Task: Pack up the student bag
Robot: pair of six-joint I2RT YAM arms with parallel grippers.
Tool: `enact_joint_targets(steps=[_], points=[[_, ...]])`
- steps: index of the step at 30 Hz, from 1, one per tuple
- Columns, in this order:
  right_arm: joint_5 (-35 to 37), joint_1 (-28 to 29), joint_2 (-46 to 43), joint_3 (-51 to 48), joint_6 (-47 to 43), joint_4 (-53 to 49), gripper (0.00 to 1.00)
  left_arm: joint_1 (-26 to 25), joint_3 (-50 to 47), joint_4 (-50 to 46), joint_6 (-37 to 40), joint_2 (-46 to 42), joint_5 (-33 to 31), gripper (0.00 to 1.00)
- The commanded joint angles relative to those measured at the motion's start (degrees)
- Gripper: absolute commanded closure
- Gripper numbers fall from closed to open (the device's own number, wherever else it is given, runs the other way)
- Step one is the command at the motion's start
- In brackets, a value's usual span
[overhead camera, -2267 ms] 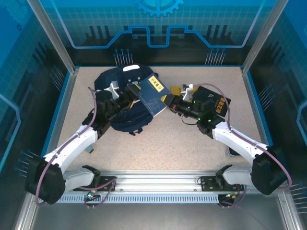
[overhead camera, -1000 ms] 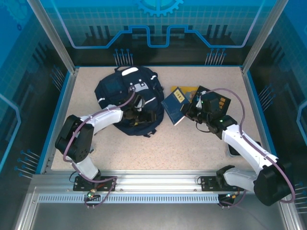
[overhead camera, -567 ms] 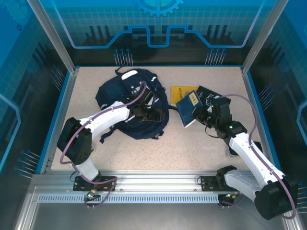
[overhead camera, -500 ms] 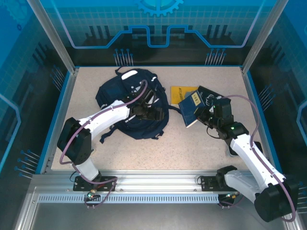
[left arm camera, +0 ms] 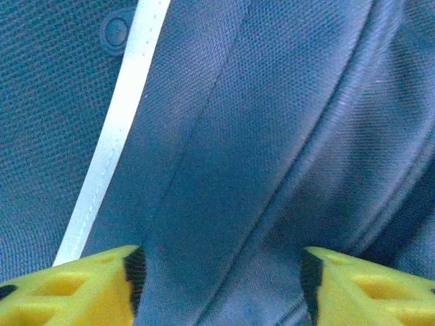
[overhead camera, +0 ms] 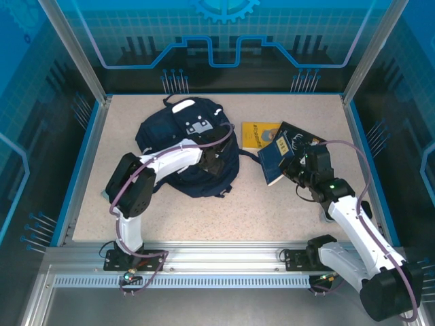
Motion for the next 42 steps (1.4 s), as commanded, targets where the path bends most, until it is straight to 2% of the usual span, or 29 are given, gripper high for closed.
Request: enact_joint_targets(steps=[1,7,12,15,20,26,31,35,42], points=[[-0.35,-0.97,-1.38,0.0,-0.32,0.95,1.0,-0.18,2.9,-1.22,1.96,2.09,-4.44,0.44],[-0.62,-0.97,-1.99,-0.17,-0.47,0.46,1.0,-0.16,4.27,-1.11,1.66,3.6,-8.61,0.59],[-0.77,-1.0,-2.22,-0.36,-0.35,0.34,1.0,-0.27,4.14,-0.43,1.76,1.66,-10.56,0.78],[-0.87,-0.99,-2.47,-0.16,-0.59,-0.01,0.99,-0.28,3.3,-0.37,0.49,-1.75,-12.8,0.84],[-2.7,-0.98,-3.14,0.0,-1.58,0.03,0.99,-0.29,-1.22,2.65,-0.64,-12.34,-15.99,0.93],[-15.45,-0.94,-3.1,-1.78,-2.69,9.12,0.99,-0.27,-4.97,7.44,-0.34,-24.54,-16.15,0.99],[-23.11,1.53,-1.49,-2.03,-2.75,14.16,0.98,-0.29,-6.1,12.25,-0.75,-30.16,-14.05,1.0],[-23.07,5.04,1.12,-2.27,-2.85,14.34,0.98,-0.25,-5.37,13.97,-1.41,-31.11,-11.97,1.0],[-20.34,13.52,10.46,-0.44,1.75,22.87,0.97,-0.29,-4.68,14.35,-2.36,-30.68,-9.74,1.0]])
